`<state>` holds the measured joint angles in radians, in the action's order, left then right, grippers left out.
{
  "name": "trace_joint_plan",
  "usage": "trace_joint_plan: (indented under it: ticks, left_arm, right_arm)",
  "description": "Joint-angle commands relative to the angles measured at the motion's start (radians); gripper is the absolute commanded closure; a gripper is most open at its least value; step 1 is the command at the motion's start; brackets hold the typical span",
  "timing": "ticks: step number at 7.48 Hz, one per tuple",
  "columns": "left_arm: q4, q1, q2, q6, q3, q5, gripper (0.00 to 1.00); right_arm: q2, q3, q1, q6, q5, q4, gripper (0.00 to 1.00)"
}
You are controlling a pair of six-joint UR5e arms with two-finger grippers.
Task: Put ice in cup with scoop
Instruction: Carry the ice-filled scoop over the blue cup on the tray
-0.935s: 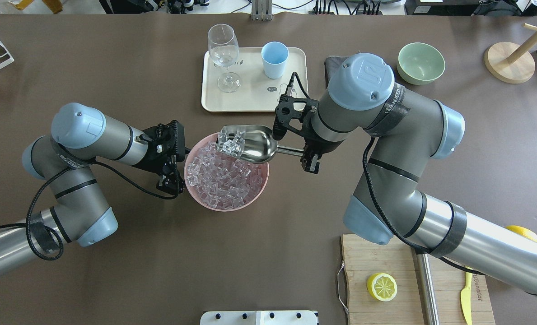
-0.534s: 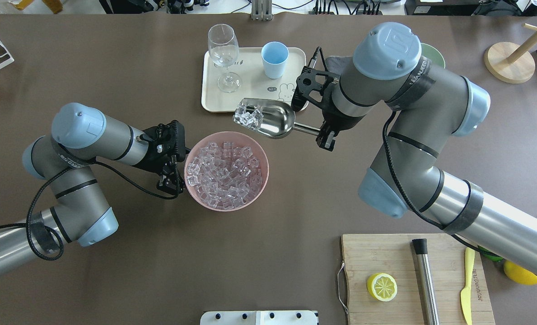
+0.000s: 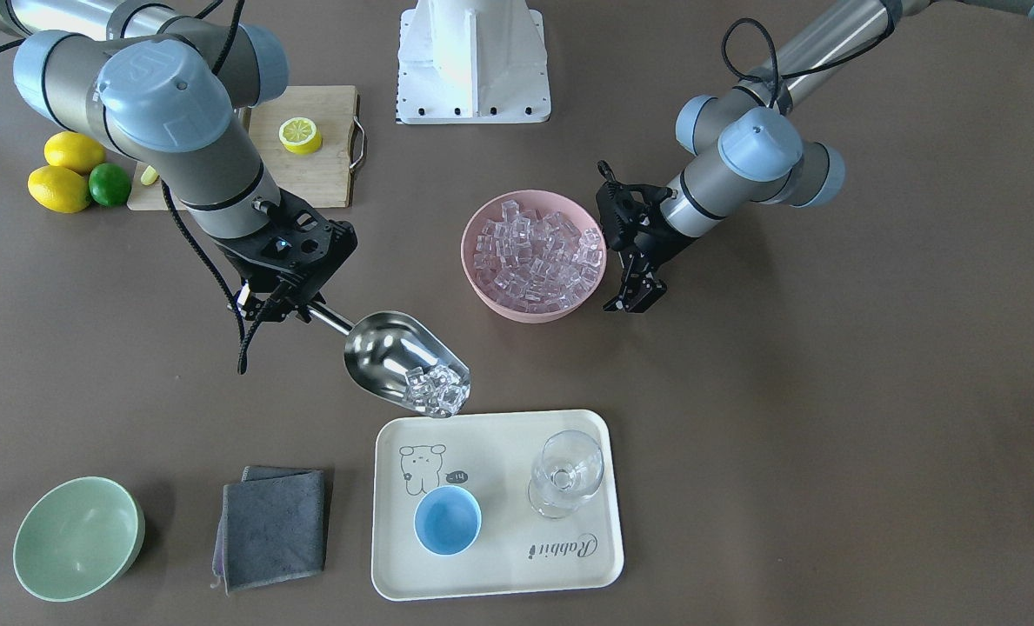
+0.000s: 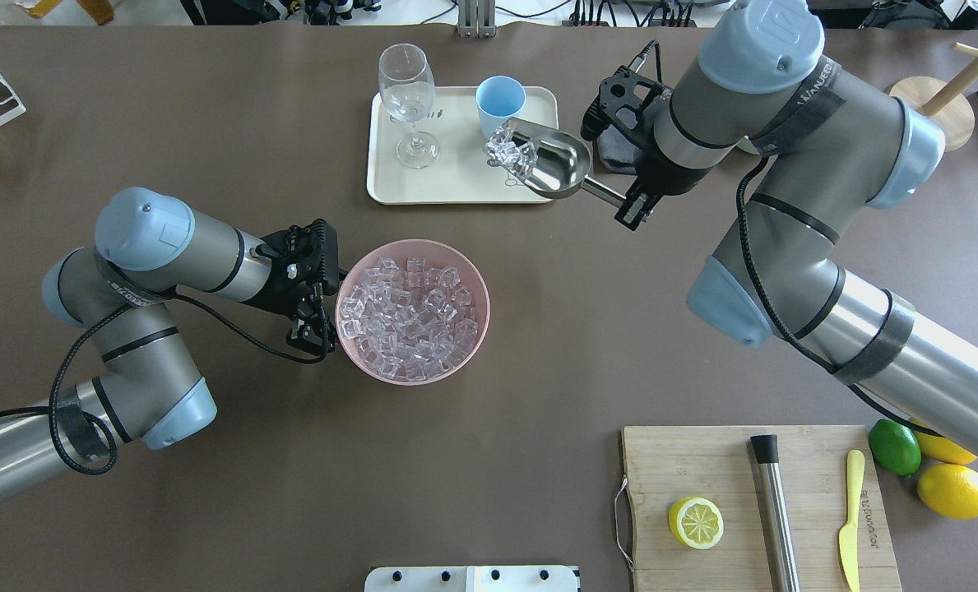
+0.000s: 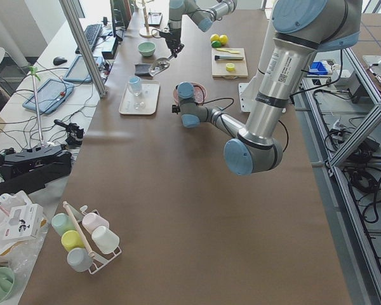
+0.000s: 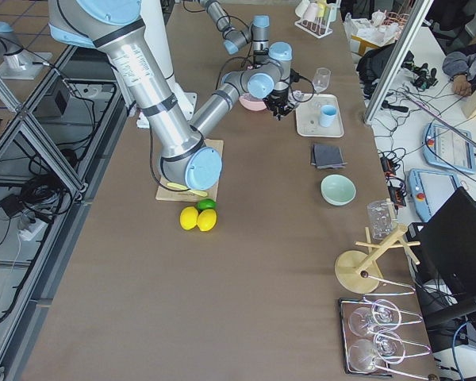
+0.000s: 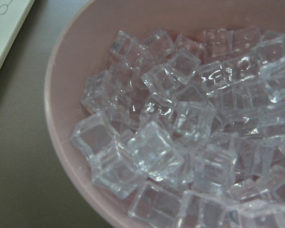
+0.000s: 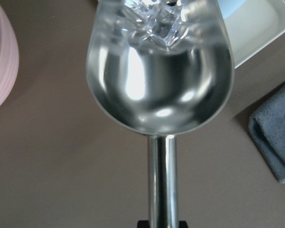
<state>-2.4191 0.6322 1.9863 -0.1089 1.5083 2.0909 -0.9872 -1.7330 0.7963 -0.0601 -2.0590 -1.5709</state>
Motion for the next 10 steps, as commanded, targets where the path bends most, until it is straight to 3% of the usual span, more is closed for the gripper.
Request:
trace_joint_plan:
  ticks: [1,5,6,10]
  left_arm:
    - [0.0,0.0,0.0,0.0,0.0,0.0,0.01]
    - [-0.001,0.0,-0.003,0.0,0.001,0.0,0.01]
    - [-0.001,0.0,-0.003,0.0,0.0,0.001,0.01]
    - [-0.001,0.0,-0.003,0.0,0.0,0.001,0.01]
  right_arm:
    - [-0.005,0.027,0.043,-0.129,-0.004,0.0,1.0]
    - [0.123,0.189,0.057,-0.127,-0.015,-0.03,1.0]
    - [0.171,0.197,0.057,-0.08,-0.015,-0.119,1.0]
    - [0.249,0.266,0.06,-0.008,-0.015,-0.237,1.0]
